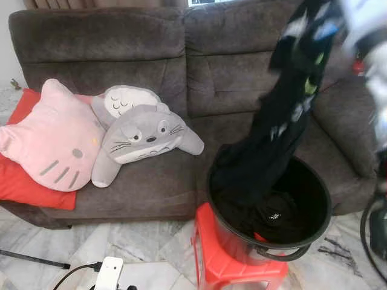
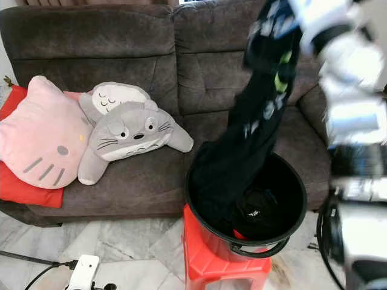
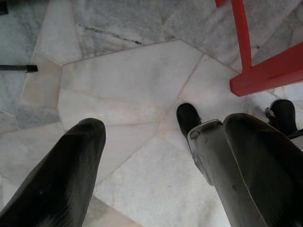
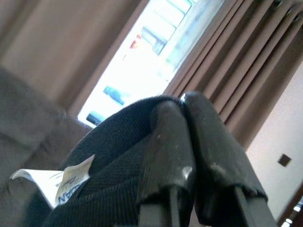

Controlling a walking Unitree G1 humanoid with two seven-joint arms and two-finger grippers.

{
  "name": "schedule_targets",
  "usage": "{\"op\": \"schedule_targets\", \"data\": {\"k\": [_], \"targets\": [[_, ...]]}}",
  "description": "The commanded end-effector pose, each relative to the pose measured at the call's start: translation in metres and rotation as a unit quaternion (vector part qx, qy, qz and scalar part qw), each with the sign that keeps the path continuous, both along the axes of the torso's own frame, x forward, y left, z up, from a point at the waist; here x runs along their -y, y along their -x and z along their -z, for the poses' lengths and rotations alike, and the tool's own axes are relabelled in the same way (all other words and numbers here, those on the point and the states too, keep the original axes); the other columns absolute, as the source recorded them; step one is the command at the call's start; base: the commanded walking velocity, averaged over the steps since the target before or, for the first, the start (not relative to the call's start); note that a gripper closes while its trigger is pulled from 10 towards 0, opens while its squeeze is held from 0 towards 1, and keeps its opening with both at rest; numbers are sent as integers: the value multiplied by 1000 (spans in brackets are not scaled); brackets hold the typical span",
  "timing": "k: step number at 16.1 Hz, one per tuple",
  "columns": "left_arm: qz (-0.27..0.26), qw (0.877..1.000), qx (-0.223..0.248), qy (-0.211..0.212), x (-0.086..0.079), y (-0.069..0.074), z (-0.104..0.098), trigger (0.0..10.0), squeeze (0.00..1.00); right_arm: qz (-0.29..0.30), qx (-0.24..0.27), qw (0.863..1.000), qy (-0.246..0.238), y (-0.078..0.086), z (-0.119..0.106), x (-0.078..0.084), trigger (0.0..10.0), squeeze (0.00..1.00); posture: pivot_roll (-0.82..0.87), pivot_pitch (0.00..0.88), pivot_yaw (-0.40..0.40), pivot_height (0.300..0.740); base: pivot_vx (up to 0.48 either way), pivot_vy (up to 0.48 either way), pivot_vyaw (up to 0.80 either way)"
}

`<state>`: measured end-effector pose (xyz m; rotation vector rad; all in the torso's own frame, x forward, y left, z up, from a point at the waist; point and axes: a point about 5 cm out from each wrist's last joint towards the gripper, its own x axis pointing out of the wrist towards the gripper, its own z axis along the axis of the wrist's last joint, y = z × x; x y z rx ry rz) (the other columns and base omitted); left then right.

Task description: Hang hanger

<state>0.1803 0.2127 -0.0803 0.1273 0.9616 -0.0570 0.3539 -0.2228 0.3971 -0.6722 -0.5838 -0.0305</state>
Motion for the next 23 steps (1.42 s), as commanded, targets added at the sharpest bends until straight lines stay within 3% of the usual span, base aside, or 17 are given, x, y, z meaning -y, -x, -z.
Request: {"op": "schedule_targets", "data": {"k": [1,4,6,7,9,10,13,14,15,16,17,18,23], "targets": [[3,1000,-10,-5,-2,2,1,10000,0,-19,50,999,-7,13,-31,2,10000,0,-181,0,79,740,0,0,0],[3,1000,-8,-5,-1,1,0,10000,0,-50,83,995,-23,25,-63,4,10000,0,-186,0,78,740,0,0,0],[4,1000,-9,-4,0,1,1,10000,0,-67,56,995,-44,21,-60,7,10000,0,-193,0,78,740,0,0,0],[3,1000,-9,-3,0,1,1,10000,0,-76,29,996,-34,16,-49,5,10000,0,-189,0,76,740,0,0,0],[1,1000,-9,-3,0,1,1,10000,0,-109,-86,990,4,-3,13,-10,10000,0,-177,0,73,740,0,0,0],[-2,1000,-10,-5,-2,3,1,10000,0,-123,-151,981,-18,-11,53,-17,10000,0,-171,0,75,740,0,0,0],[-8,1000,-15,-14,-9,7,2,10000,0,-131,-262,956,-7,-14,121,-25,10000,0,-167,0,76,740,0,0,0],[-11,1000,-15,-17,-12,9,2,10000,0,-149,-310,939,-6,-9,153,-33,10000,0,-158,0,76,740,0,0,0],[-12,1000,-15,-17,-13,9,2,10000,0,-161,-321,933,-10,-7,159,-36,10000,0,-157,0,76,740,0,0,0],[-13,1000,-14,-18,-16,9,1,10000,0,-205,-366,907,35,3,180,-50,10000,0,-156,0,79,740,0,0,0],[-13,1000,-14,-18,-16,9,1,10000,0,-214,-371,902,47,5,182,-52,10000,0,-156,0,79,740,0,0,0],[-12,1000,-11,-18,-16,7,0,10000,0,-271,-370,886,72,14,183,-71,10000,0,-152,0,78,740,0,0,0],[-10,1000,-8,-16,-15,5,-1,10000,0,-357,-351,857,117,32,178,-95,10000,0,-150,0,75,740,0,0,0]]}}
